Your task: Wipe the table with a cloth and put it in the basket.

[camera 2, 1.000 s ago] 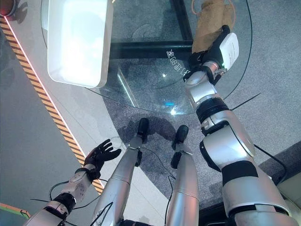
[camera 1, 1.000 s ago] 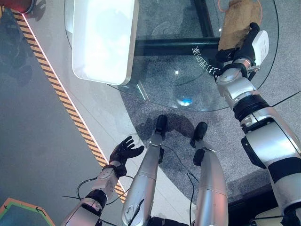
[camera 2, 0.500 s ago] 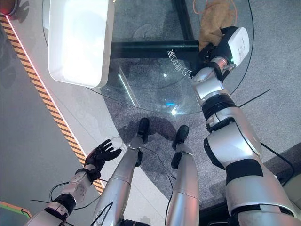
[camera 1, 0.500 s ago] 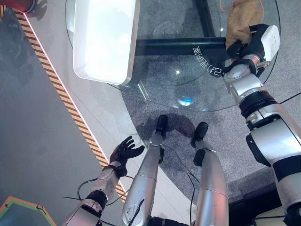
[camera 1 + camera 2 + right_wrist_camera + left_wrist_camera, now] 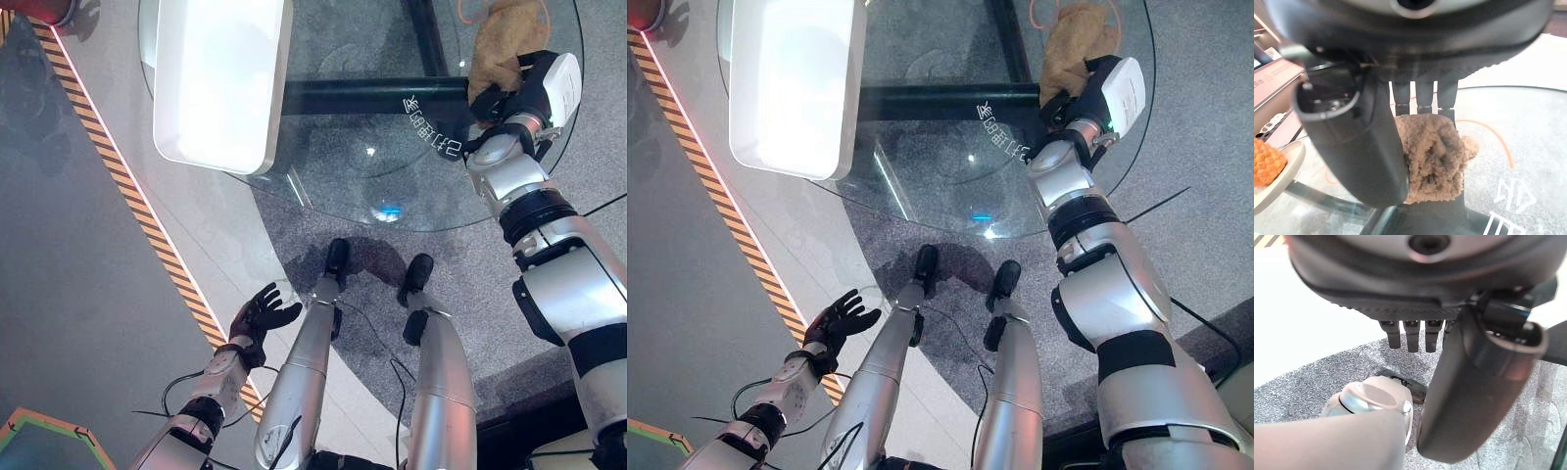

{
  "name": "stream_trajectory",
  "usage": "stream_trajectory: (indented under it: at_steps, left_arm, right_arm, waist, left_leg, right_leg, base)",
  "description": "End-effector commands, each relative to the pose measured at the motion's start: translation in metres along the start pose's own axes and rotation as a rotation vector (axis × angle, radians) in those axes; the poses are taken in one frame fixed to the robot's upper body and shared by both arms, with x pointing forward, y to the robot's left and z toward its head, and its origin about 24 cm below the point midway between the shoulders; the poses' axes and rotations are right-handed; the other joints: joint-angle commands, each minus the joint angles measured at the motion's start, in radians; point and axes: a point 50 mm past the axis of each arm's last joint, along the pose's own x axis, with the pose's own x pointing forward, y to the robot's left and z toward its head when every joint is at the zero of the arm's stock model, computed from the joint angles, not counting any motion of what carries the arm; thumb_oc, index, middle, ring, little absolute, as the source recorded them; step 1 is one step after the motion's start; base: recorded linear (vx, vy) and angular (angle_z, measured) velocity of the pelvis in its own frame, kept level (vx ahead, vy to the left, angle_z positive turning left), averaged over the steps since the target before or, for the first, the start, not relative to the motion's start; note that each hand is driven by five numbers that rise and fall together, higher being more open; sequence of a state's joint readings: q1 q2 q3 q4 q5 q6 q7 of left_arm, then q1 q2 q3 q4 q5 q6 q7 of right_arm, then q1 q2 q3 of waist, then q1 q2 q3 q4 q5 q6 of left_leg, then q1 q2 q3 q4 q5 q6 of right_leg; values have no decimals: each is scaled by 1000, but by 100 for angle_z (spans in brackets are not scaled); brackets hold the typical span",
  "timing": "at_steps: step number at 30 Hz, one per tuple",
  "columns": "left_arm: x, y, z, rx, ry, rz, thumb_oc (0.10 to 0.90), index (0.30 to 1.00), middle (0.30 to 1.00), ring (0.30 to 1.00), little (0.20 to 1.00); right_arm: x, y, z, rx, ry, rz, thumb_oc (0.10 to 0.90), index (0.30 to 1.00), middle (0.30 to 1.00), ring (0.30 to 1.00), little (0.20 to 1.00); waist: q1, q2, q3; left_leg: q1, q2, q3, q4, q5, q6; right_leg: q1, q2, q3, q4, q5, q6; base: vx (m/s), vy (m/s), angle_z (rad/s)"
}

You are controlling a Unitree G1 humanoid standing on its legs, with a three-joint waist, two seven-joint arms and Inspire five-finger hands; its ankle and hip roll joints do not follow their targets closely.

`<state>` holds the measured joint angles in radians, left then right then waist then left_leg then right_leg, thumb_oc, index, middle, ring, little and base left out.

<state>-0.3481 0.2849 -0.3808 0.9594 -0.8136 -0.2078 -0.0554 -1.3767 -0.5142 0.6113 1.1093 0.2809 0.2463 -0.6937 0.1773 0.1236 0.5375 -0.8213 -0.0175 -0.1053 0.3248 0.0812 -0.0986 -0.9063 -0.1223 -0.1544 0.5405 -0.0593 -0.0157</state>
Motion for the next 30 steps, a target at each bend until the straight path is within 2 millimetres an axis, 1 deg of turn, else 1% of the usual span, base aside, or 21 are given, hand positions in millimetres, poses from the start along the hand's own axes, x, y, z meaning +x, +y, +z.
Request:
stream_trajectory:
  at_steps: [1, 2, 3, 4, 5, 6, 9, 10, 11, 12, 18, 21, 23, 24, 26, 30]
  left_arm:
    - [-7, 12, -12, -1, 30, 45, 800, 900, 900, 900, 900]
    - [-5, 11, -7, 0, 17, 41, 800, 900, 900, 900, 900]
    - [-5, 11, -7, 0, 15, 40, 800, 900, 900, 900, 900]
    - [-7, 12, -11, 0, 26, 42, 800, 900, 900, 900, 900]
    - [-7, 12, -11, 0, 26, 41, 800, 900, 900, 900, 900]
    - [-5, 11, -6, 0, 13, 38, 800, 900, 900, 900, 900]
    - [-5, 11, -7, 0, 13, 38, 800, 900, 900, 900, 900]
    - [-7, 12, -11, 2, 23, 41, 800, 900, 900, 900, 900]
    - [-7, 12, -11, 4, 21, 41, 800, 900, 900, 900, 900]
    - [-5, 11, -6, 4, 6, 38, 800, 900, 900, 900, 900]
    - [-2, 8, -1, 10, -2, 33, 800, 900, 900, 900, 900]
    - [-1, 7, 1, 17, -3, 32, 800, 900, 900, 900, 900]
    - [-1, 7, 1, 18, -3, 31, 800, 900, 900, 900, 900]
    - [-1, 7, 2, 18, -3, 32, 800, 900, 900, 900, 900]
    - [1, 6, 4, 21, -7, 32, 800, 900, 900, 900, 900]
    - [1, 6, 5, 24, -11, 35, 800, 900, 900, 900, 900]
  right_arm:
    - [-18, 11, 59, 4, -364, 123, 100, 300, 300, 300, 200]
    - [-24, 14, 69, -3, -428, 160, 100, 300, 300, 300, 200]
    - [-28, 17, 72, -8, -455, 180, 100, 300, 300, 300, 200]
    - [-35, 24, 73, -24, -492, 218, 100, 300, 300, 300, 200]
    - [-39, 27, 76, -28, -510, 234, 100, 300, 300, 300, 200]
    - [-41, 26, 82, -25, -534, 237, 100, 300, 300, 300, 200]
    - [-49, 33, 87, -32, -589, 286, 100, 300, 300, 300, 200]
    - [-57, 40, 85, -44, -610, 327, 100, 300, 300, 300, 200]
    - [-60, 43, 86, -52, -630, 346, 100, 300, 300, 300, 200]
    - [-62, 43, 91, -57, -656, 354, 100, 300, 300, 300, 200]
    - [-81, 57, 94, -117, -742, 464, 100, 300, 300, 300, 200]
    - [-97, 69, 94, -155, -801, 564, 100, 300, 300, 300, 200]
    - [-100, 71, 94, -164, -811, 586, 100, 300, 300, 300, 200]
    - [-102, 72, 94, -167, -817, 596, 100, 300, 300, 300, 200]
    - [-115, 83, 90, -207, -855, 685, 100, 300, 300, 300, 200]
    - [-126, 91, 86, -247, -884, 761, 100, 300, 300, 300, 200]
  waist:
    - [4, 48, -17]
    - [6, 48, -17]
    - [6, 48, -17]
    - [5, 46, -17]
    - [5, 45, -17]
    - [7, 48, -17]
    - [9, 51, -17]
    - [9, 48, -17]
    - [9, 48, -17]
    - [11, 50, -17]
    - [12, 48, -17]
    - [11, 43, -17]
    - [12, 42, -17]
    - [12, 42, -17]
    - [11, 37, -17]
    - [10, 34, -17]
  left_leg:
    - [22, -62, 79, 14, -58, 67]
    - [-1, -61, 78, 6, -25, 70]
    - [-3, -62, 78, 7, -25, 70]
    - [24, -65, 76, 13, -56, 67]
    - [24, -66, 76, 13, -55, 67]
    - [-1, -64, 77, 5, -23, 71]
    - [0, -66, 75, 4, -21, 71]
    - [24, -69, 74, 11, -52, 67]
    - [23, -69, 74, 11, -52, 67]
    - [-4, -67, 75, 4, -19, 70]
    - [-8, -66, 75, 1, -17, 71]
    - [-13, -68, 73, 1, -15, 71]
    - [-14, -68, 72, 2, -15, 71]
    - [-14, -68, 72, 1, -15, 70]
    - [-15, -67, 74, 0, -14, 69]
    - [-14, -67, 73, -2, -13, 68]
  right_leg:
    - [50, 42, -37, -48, -43, 22]
    - [31, 42, -49, -61, -11, 13]
    - [30, 43, -49, -61, -10, 13]
    - [50, 42, -38, -45, -47, 22]
    - [51, 42, -38, -45, -47, 22]
    - [32, 42, -49, -62, -13, 14]
    - [32, 41, -50, -61, -14, 14]
    - [51, 39, -40, -45, -48, 22]
    - [50, 39, -40, -45, -48, 23]
    - [29, 40, -52, -61, -13, 15]
    - [24, 37, -56, -58, -14, 17]
    - [21, 38, -58, -63, -9, 19]
    - [21, 38, -58, -64, -8, 20]
    - [22, 38, -58, -65, -8, 20]
    - [23, 36, -60, -70, -7, 23]
    - [23, 36, -62, -71, -5, 25]
  base:
    - [-62, 3, -2]
    - [-62, 4, -3]
    - [7, -6, -4]
    - [72, -11, -2]
    - [0, 0, 0]
    - [-66, 26, 0]
    - [1, 7, 1]
    - [68, -9, 1]
    - [0, 0, 0]
    - [-69, 12, 2]
    - [-12, -5, 2]
    - [-4, -16, 2]
    - [0, 0, 0]
    - [0, 0, 0]
    - [0, 0, 0]
    - [0, 0, 0]
